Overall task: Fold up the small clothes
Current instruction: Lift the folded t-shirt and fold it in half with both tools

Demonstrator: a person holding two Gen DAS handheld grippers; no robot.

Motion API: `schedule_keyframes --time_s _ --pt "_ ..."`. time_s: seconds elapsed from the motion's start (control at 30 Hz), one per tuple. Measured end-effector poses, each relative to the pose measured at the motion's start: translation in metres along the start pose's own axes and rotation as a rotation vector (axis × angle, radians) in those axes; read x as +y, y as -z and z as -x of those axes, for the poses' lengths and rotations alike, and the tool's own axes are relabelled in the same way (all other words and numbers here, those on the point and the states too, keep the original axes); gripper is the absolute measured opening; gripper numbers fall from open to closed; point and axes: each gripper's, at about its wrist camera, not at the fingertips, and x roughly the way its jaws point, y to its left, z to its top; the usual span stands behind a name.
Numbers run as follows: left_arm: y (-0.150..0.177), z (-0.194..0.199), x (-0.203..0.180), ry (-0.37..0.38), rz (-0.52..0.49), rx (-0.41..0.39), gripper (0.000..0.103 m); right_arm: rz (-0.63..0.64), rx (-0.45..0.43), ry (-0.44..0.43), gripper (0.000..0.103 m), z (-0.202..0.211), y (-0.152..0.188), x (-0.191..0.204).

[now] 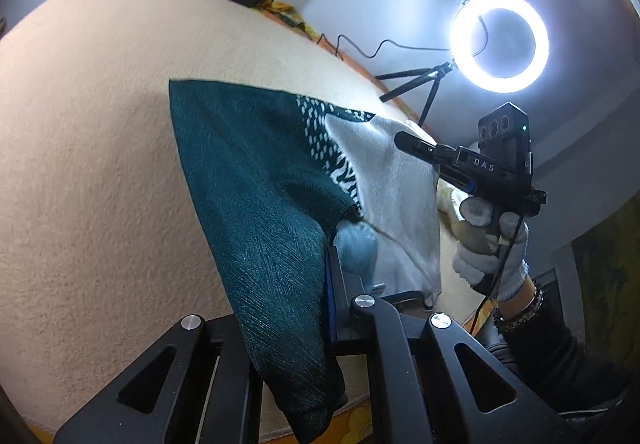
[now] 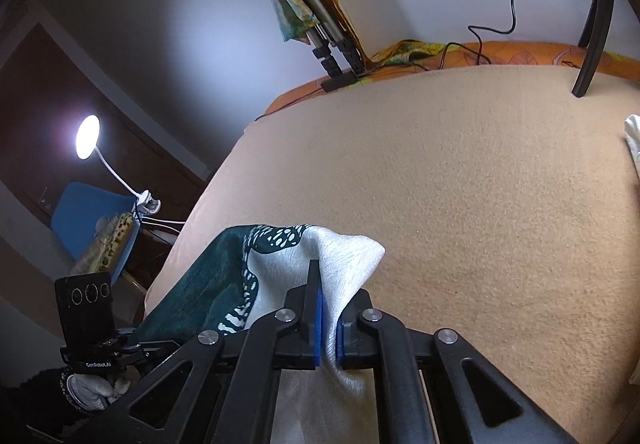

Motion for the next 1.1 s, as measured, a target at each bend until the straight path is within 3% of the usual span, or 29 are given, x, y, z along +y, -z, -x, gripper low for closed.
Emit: schedule_keyframes --time_s 0.2,0.53,1.1 --pt "-0.003 0.002 -0.01 0.017 -0.046 -0.023 0.006 0.013 -0.045 0.008 0.002 0.018 -0.002 0.01" --pt "-0.01 -0.023 -0.037 0.056 -0.115 0.005 0.006 0.056 -0.089 0.061 0.002 0.058 0.001 0.021" --pt "-0.034 -0.077 -0.118 0.146 -0.259 0.034 0.006 0.017 -0.193 0.153 0.002 0.152 0.003 -0.018"
